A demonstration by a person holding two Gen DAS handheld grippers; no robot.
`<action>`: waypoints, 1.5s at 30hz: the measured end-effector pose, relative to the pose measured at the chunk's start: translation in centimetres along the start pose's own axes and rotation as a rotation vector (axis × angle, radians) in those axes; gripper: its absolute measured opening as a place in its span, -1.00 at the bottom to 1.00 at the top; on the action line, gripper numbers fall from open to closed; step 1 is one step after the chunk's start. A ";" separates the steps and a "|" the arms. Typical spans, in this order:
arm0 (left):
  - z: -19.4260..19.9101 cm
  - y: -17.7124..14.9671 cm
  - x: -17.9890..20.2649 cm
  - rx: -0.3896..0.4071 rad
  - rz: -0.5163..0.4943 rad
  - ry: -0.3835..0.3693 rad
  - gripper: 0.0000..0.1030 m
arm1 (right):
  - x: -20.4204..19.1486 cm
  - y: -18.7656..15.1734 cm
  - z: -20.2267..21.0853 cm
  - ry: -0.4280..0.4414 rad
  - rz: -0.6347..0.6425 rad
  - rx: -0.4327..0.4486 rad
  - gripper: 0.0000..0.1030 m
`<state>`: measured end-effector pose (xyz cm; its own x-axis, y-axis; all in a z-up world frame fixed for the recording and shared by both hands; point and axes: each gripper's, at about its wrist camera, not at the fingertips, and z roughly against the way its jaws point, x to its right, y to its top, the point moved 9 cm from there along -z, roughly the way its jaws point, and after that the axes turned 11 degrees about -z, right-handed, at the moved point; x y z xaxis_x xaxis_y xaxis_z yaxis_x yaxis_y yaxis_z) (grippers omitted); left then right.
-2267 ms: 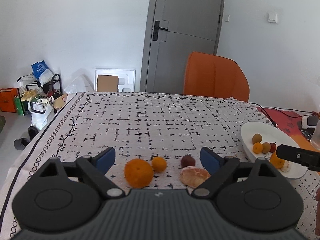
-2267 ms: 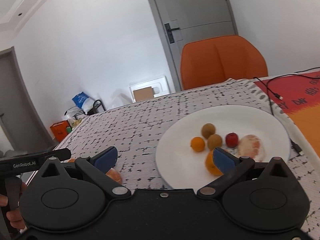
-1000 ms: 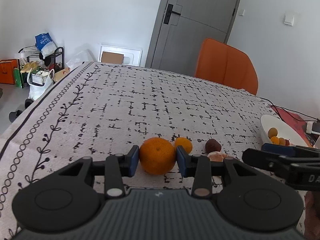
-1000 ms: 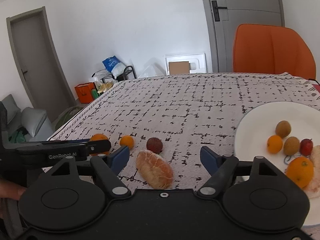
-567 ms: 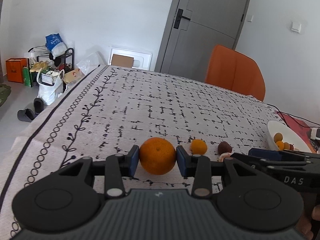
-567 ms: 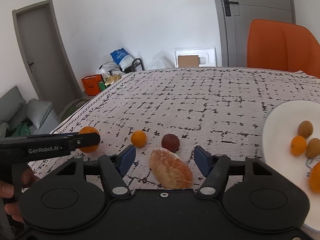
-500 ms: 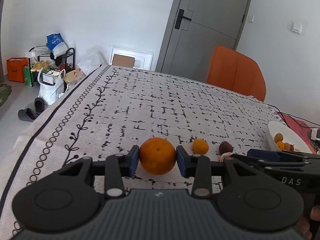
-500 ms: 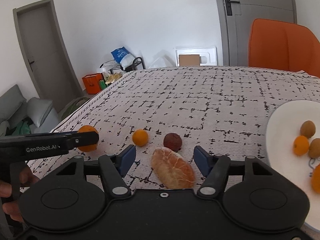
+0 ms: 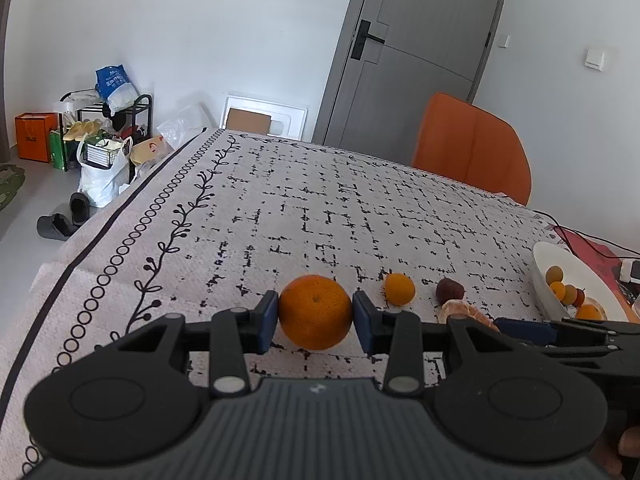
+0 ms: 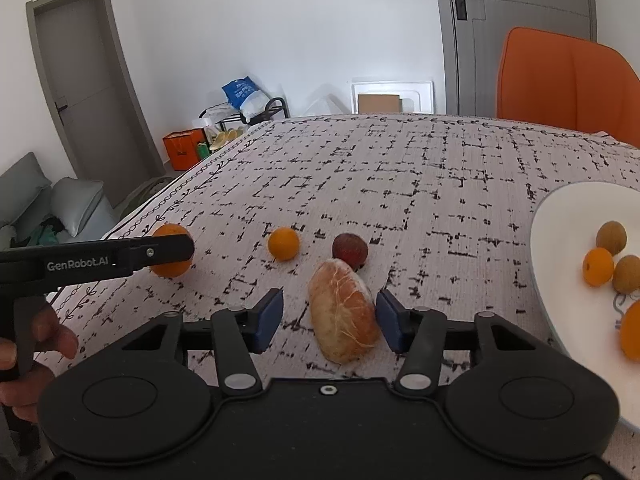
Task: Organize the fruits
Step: 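Grasp the peeled mandarin with the right tool while the left tool grasps a large orange, then carry the mandarin and orange over the white bowl and open both tools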
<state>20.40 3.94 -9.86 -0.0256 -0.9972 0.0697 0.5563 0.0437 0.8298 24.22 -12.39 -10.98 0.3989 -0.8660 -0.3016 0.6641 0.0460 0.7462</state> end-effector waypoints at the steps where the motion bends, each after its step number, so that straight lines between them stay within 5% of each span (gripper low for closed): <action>1: 0.0 -0.1 0.0 0.000 -0.001 0.000 -0.24 | 0.0 0.0 0.1 0.002 -0.001 -0.002 -0.09; 15: -0.5 -0.3 0.3 -0.010 -0.011 0.013 -0.25 | -0.5 -0.4 -1.0 -0.036 0.074 0.004 -0.11; 18: -0.5 -0.3 0.8 -0.008 -0.019 0.003 -0.25 | -0.6 -0.5 -0.9 -0.049 0.099 0.008 -0.37; 22: -0.3 -0.3 1.5 -0.004 -0.025 -0.014 -0.25 | -0.6 -0.4 -0.5 -0.040 0.090 0.008 -0.41; 45: 0.3 2.2 6.9 0.051 -0.092 -0.113 -0.25 | 4.3 3.3 5.7 -0.120 -0.020 0.189 -0.42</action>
<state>21.18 -2.87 -7.37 -0.1690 -0.9843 0.0516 0.5042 -0.0414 0.8626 24.51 -18.80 -6.48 0.3016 -0.9192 -0.2532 0.5365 -0.0559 0.8420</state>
